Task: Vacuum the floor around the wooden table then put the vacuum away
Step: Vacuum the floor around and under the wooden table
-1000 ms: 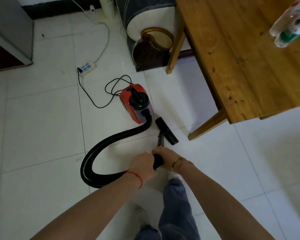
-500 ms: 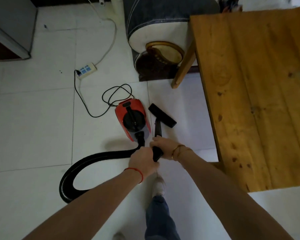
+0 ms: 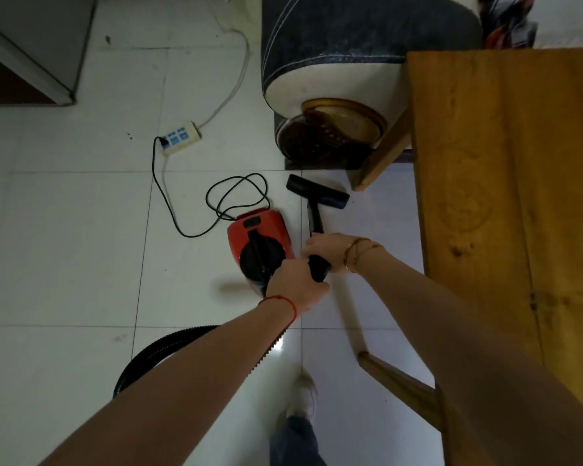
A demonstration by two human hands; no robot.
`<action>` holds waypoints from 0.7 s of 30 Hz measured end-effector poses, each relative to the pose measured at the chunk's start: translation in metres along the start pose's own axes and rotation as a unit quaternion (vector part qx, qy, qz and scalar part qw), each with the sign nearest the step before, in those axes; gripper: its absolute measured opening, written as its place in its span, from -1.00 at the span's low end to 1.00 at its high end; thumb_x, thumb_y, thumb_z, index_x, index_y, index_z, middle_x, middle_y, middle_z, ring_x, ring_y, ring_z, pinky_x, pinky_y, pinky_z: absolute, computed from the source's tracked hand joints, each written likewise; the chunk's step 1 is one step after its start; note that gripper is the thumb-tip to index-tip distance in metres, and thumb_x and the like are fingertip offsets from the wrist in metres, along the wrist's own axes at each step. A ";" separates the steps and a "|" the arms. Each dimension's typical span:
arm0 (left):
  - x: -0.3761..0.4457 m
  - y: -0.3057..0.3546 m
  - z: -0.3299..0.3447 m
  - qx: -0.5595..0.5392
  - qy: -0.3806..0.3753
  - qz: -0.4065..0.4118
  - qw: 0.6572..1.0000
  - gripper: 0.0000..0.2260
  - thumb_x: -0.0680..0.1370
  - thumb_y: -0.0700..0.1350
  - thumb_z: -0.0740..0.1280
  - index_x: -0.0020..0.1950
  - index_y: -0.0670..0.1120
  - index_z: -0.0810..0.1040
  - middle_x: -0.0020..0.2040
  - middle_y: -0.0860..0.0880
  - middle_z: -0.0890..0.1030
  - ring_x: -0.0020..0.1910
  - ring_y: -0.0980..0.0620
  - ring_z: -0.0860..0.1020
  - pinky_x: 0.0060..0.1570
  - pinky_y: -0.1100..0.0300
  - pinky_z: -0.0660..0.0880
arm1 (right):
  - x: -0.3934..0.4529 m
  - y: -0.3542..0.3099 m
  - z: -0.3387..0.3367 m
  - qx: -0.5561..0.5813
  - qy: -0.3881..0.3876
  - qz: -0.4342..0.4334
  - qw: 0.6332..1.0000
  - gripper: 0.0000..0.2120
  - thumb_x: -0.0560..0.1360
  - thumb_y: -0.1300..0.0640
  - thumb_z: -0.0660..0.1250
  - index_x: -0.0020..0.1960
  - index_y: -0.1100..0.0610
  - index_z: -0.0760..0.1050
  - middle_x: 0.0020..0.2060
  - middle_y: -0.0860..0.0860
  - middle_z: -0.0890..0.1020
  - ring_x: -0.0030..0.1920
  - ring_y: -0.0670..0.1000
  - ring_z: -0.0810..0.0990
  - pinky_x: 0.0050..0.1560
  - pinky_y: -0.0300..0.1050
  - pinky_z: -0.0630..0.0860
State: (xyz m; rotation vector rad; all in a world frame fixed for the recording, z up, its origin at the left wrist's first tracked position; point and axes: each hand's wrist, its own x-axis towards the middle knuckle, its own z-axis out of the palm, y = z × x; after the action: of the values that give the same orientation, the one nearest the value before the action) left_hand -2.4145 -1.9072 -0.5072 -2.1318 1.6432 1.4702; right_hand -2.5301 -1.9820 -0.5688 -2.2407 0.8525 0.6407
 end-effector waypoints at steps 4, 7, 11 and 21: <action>0.015 0.011 0.001 -0.015 0.005 -0.007 1.000 -0.90 0.43 -0.17 0.34 -0.11 -0.18 0.53 -0.32 -0.11 0.60 -0.40 -0.06 0.61 -0.38 0.14 0.59 | 0.002 0.016 -0.008 -0.013 0.003 0.007 1.000 -0.74 0.44 0.35 0.30 0.10 0.16 0.48 0.06 0.14 0.56 0.13 0.14 0.51 0.15 0.09 0.50; 0.016 0.014 0.004 -0.014 0.000 -0.012 1.000 -0.92 0.44 -0.17 0.34 -0.12 -0.17 0.52 -0.36 -0.09 0.58 -0.48 -0.01 0.57 -0.44 0.18 0.56 | -0.003 0.017 -0.006 -0.002 0.016 0.015 1.000 -0.78 0.45 0.36 0.29 0.06 0.17 0.48 0.04 0.13 0.56 0.12 0.13 0.49 0.12 0.04 0.50; 0.002 0.006 0.003 0.038 -0.018 0.008 0.999 -0.94 0.42 -0.17 0.32 -0.19 -0.15 0.50 -0.36 -0.07 0.57 -0.39 -0.05 0.63 -0.38 0.17 0.57 | -0.009 0.002 0.009 0.037 0.048 0.029 0.998 -0.78 0.46 0.35 0.29 0.08 0.17 0.48 0.08 0.12 0.53 0.15 0.10 0.47 0.04 -0.12 0.41; -0.059 -0.056 -0.012 0.222 -0.060 0.084 0.970 -0.90 0.44 -0.13 0.34 -0.19 -0.08 0.43 -0.40 0.02 0.46 -0.41 0.05 0.48 -0.45 0.26 0.41 | -0.028 -0.097 0.068 0.188 0.152 0.068 0.968 -0.80 0.44 0.35 0.28 0.03 0.17 0.53 0.05 0.10 0.54 0.11 0.10 0.47 0.11 -0.04 0.46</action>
State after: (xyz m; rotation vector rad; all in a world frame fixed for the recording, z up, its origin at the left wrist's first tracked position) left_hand -2.3616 -1.8484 -0.4853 -1.6683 1.9243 1.1028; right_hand -2.4939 -1.8661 -0.5586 -1.9695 1.1783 0.1696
